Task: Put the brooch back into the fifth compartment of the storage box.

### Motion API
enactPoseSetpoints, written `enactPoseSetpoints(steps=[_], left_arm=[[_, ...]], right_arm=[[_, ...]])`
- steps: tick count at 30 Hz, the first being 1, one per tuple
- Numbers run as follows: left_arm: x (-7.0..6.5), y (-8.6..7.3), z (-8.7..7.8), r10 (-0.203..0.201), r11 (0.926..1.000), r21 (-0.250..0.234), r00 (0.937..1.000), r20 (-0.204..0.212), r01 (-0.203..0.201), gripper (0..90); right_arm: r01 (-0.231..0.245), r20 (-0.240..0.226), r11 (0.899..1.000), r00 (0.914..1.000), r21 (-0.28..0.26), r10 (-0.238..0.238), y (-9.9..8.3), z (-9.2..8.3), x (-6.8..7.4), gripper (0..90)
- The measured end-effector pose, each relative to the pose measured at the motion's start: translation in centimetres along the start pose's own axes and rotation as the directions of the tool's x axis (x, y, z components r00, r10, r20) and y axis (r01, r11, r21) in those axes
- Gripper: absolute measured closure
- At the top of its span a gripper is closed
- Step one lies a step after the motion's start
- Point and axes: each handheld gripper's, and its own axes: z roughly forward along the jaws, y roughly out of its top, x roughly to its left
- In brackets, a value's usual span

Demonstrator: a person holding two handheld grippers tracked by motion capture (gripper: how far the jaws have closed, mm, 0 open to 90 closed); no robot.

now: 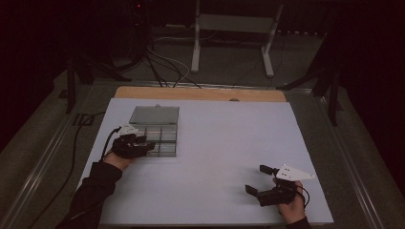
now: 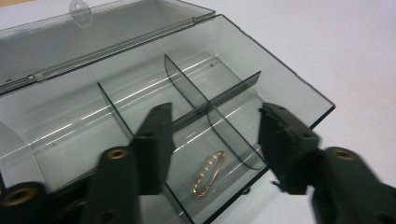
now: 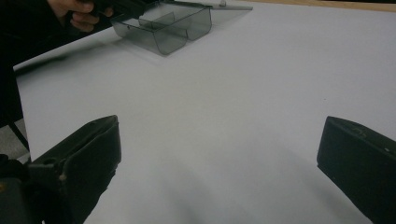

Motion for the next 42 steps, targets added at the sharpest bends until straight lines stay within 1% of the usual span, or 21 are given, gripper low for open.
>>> enactPoseSetpoints(steps=[1,2,4,5,7,8,9,11,13,15,18,21,22,23,29,31,33,35,38,40,42], left_arm=[[0.0,0.0,0.0,-0.003,1.0000,-0.005,1.0000,0.001,0.003,45.0],[-0.1,0.1,-0.1,-0.004,1.0000,-0.004,1.0000,0.004,0.004,42.4],[-0.2,0.1,-0.2,-0.002,1.0000,-0.007,1.0000,0.005,0.002,36.1],[-0.2,0.2,-0.3,-0.004,1.0000,-0.009,1.0000,0.008,0.004,29.9],[-0.3,0.2,-0.4,-0.006,0.9999,-0.015,0.9999,0.016,0.006,28.6],[-0.4,0.2,-0.5,-0.001,0.9998,-0.019,0.9999,0.014,0.001,25.8],[-0.4,0.3,-0.5,-0.005,0.9998,-0.019,0.9999,0.009,0.005,23.9],[-0.3,0.3,-0.7,-0.020,0.9994,-0.028,0.9996,0.021,0.021,19.4],[-0.4,0.3,-0.9,-0.015,0.9994,-0.030,0.9990,0.041,0.016,17.7],[-0.6,0.4,-1.0,-0.007,0.9995,-0.030,0.9987,0.050,0.008,15.6],[-0.9,0.5,-1.2,0.009,0.9995,-0.031,0.9983,0.058,-0.007,9.5],[-1.0,0.6,-1.3,0.008,0.9994,-0.035,0.9972,0.074,-0.005,2.2],[-1.3,0.7,-1.5,0.020,0.9996,-0.024,0.9963,0.083,-0.018,2.2],[-1.5,0.7,-1.6,0.029,0.9993,-0.026,0.9959,0.085,-0.027,1.0],[-2.2,0.8,-2.0,0.045,0.9977,-0.056,0.9914,0.123,-0.039,0.9],[-2.5,0.8,-2.1,0.075,0.9962,-0.053,0.9886,0.131,-0.068,1.0],[-2.9,0.6,-2.1,0.086,0.9958,-0.045,0.9834,0.160,-0.079,1.0],[-3.2,0.4,-2.0,0.109,0.9938,-0.039,0.9773,0.181,-0.104,1.0],[-3.6,-0.1,-2.0,0.109,0.9940,-0.035,0.9724,0.206,-0.104,1.0],[-3.9,-0.4,-2.1,0.128,0.9916,-0.045,0.9708,0.203,-0.122,1.0],[-4.1,-0.6,-2.3,0.126,0.9918,-0.044,0.9679,0.217,-0.120,1.0]], right_arm=[[0.000,0.000,1.000,1.0000,0.000,0.000,0.0,0.0,0.0,0.0],[0.004,0.001,1.000,1.0000,0.002,-0.004,0.0,0.0,0.0,0.0],[0.006,0.000,1.000,1.0000,0.001,-0.006,0.0,0.0,0.0,0.0],[0.001,0.000,1.000,1.0000,0.000,-0.001,0.0,0.0,0.0,0.0],[0.001,0.001,1.000,1.0000,0.002,-0.001,0.0,0.0,0.0,0.0],[0.005,0.001,1.000,1.0000,0.002,-0.005,0.0,0.0,0.0,0.0],[0.004,0.002,1.000,1.0000,0.001,-0.004,0.0,0.0,0.0,0.0],[-0.001,0.003,1.000,1.0000,0.001,0.001,0.0,0.0,0.0,0.0],[0.000,0.004,1.000,1.0000,0.005,0.000,0.0,0.0,0.0,0.0],[0.000,0.004,1.000,1.0000,0.005,0.000,0.0,0.0,0.0,0.0],[-0.002,0.006,1.000,1.0000,0.004,0.002,0.0,0.0,0.0,0.0],[0.002,0.005,1.000,1.0000,0.004,-0.002,0.0,0.0,0.0,0.0],[0.002,0.005,1.000,1.0000,0.002,-0.002,0.0,0.0,0.0,0.0],[0.000,0.004,1.000,1.0000,0.001,0.000,0.0,-0.1,0.0,0.0],[-0.005,0.003,1.000,1.0000,-0.005,0.005,0.0,-0.2,0.0,0.0],[-0.002,0.004,1.000,1.0000,-0.003,0.002,0.0,-0.2,0.0,0.0],[-0.009,0.005,1.000,0.9999,-0.005,0.009,0.0,-0.2,-0.1,0.0],[-0.007,0.005,1.000,1.0000,-0.003,0.007,0.0,-0.2,0.0,0.0],[-0.008,0.005,1.000,1.0000,-0.005,0.008,0.0,-0.2,-0.1,0.0],[-0.004,0.006,1.000,1.0000,-0.006,0.004,0.0,-0.2,0.0,0.0],[-0.006,0.005,1.000,1.0000,-0.006,0.006,0.0,-0.2,0.0,0.0]])
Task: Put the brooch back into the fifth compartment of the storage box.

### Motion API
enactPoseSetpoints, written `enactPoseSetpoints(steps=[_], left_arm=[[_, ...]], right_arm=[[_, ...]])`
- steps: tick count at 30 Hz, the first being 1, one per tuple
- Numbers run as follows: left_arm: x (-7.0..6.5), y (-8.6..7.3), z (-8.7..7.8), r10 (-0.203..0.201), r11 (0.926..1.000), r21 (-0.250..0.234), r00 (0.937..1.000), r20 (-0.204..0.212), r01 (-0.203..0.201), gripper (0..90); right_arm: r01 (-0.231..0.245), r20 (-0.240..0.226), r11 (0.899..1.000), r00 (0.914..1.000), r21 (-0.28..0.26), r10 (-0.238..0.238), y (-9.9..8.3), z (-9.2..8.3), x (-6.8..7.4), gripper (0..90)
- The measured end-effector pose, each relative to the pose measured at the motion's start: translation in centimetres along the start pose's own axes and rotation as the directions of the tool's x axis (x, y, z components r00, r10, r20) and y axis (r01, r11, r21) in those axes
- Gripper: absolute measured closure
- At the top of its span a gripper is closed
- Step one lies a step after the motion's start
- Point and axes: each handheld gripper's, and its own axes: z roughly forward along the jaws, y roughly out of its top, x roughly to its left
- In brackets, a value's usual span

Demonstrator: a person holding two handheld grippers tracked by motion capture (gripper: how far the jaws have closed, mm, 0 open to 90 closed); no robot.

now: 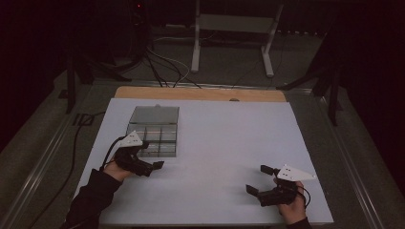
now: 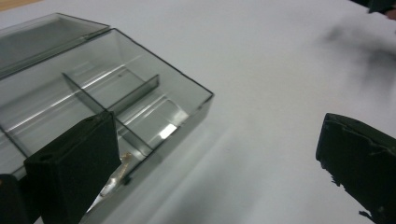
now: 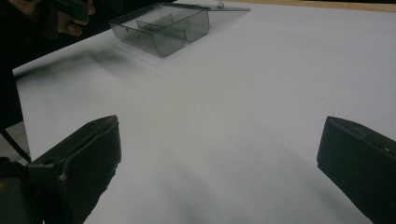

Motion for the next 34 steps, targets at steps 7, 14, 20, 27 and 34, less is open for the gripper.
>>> enactPoseSetpoints(steps=[7,14,20,27,34], left_arm=[[-1.1,-1.4,-0.4,0.009,1.0000,-0.001,0.9995,0.030,-0.009,1.0],[-1.9,-2.9,-1.1,0.020,0.9998,-0.008,0.9986,0.050,-0.020,1.0],[-2.4,-4.1,-1.4,0.037,0.9993,-0.006,0.9982,0.047,-0.037,1.0],[-2.7,-5.2,-2.0,0.048,0.9988,-0.005,0.9978,0.045,-0.048,1.1],[-2.8,-6.4,-2.6,0.031,0.9994,-0.018,0.9985,0.044,-0.030,1.1]], right_arm=[[-0.001,0.000,1.000,1.0000,-0.002,0.001,0.0,0.0,0.0,0.0],[0.004,-0.001,1.000,1.0000,0.004,-0.004,0.0,0.0,0.1,0.0],[0.002,0.000,1.000,1.0000,0.005,-0.002,0.0,0.0,0.0,0.0],[0.002,-0.001,1.000,1.0000,0.005,-0.002,0.0,0.0,0.0,0.0],[-0.003,-0.004,1.000,1.0000,0.005,0.003,0.0,0.0,0.0,0.0]])
